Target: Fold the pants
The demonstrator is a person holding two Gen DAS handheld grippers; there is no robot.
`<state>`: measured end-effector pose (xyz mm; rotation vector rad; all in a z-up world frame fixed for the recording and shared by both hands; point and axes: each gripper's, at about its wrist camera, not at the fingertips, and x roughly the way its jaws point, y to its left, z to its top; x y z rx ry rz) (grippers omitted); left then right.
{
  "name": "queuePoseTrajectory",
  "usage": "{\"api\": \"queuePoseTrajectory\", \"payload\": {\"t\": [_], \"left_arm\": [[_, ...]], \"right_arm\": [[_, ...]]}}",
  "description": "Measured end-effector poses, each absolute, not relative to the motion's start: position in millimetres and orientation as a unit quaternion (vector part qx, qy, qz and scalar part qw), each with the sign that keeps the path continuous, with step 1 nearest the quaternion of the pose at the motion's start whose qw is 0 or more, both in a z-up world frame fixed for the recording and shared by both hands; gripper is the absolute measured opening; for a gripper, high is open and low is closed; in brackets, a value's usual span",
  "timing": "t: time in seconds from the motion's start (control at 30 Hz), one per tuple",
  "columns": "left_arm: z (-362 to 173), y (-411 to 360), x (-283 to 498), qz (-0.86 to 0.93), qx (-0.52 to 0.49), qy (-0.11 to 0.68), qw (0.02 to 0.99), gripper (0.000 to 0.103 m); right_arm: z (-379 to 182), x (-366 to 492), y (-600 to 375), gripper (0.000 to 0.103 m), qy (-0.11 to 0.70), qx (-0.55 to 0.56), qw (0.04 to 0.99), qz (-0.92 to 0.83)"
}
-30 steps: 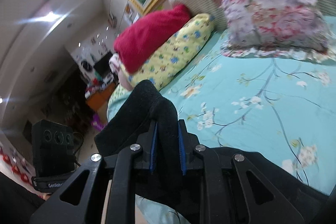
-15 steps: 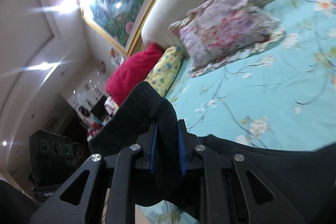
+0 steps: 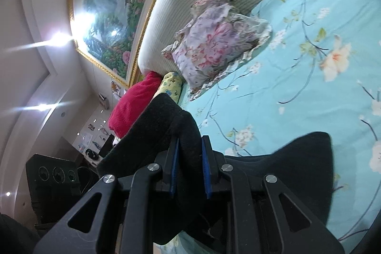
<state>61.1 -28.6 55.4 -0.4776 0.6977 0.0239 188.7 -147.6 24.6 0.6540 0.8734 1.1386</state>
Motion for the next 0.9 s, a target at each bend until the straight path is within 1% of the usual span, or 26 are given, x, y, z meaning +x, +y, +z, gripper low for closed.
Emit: {"api": "queuePoseTrajectory", "payload": {"t": [0.23,0.4,0.43,0.47,0.53,0.67,0.73,0.77,0.8,0.83,0.9], "left_arm": [[47.0,-47.1,74.6,0.011,-0.199,0.342,0.918,0.019],[34.0,-56.5,82.8,0.017,-0.179,0.345,0.921,0.020],[32.4,-57.3,83.7,0.015,-0.177,0.345,0.921,0.020],[31.2,-57.9,84.8,0.013,-0.176,0.346,0.921,0.020],[29.0,-58.9,87.1,0.007,-0.174,0.347,0.922,0.021],[24.7,-60.9,88.8,-0.006,-0.172,0.339,0.925,0.032],[22.1,-65.4,89.7,-0.008,-0.161,0.338,0.927,0.034],[21.2,-68.5,89.9,-0.013,-0.154,0.337,0.929,0.040],[20.8,-70.7,89.6,-0.019,-0.152,0.336,0.929,0.049],[20.4,-73.6,89.6,-0.032,-0.150,0.336,0.929,0.053],[20.1,-78.2,88.7,-0.044,-0.148,0.338,0.928,0.062]], "right_arm": [[17.1,191.9,-165.8,0.019,0.392,0.308,0.709,0.499],[12.3,192.6,-168.5,0.020,0.400,0.288,0.726,0.480],[11.8,193.2,-168.9,0.020,0.402,0.284,0.730,0.474],[11.4,193.6,-170.0,0.022,0.403,0.282,0.734,0.468],[9.8,194.5,-174.9,0.023,0.408,0.284,0.739,0.456],[11.5,191.7,-188.2,0.023,0.401,0.286,0.751,0.439],[17.6,188.6,-196.8,0.023,0.392,0.286,0.761,0.431],[21.1,186.8,-201.0,0.023,0.389,0.283,0.767,0.426],[23.9,185.0,-204.6,0.024,0.386,0.280,0.771,0.422],[26.1,183.6,-206.0,0.026,0.386,0.278,0.774,0.419],[28.5,180.5,-212.7,0.035,0.388,0.275,0.781,0.405]]}}
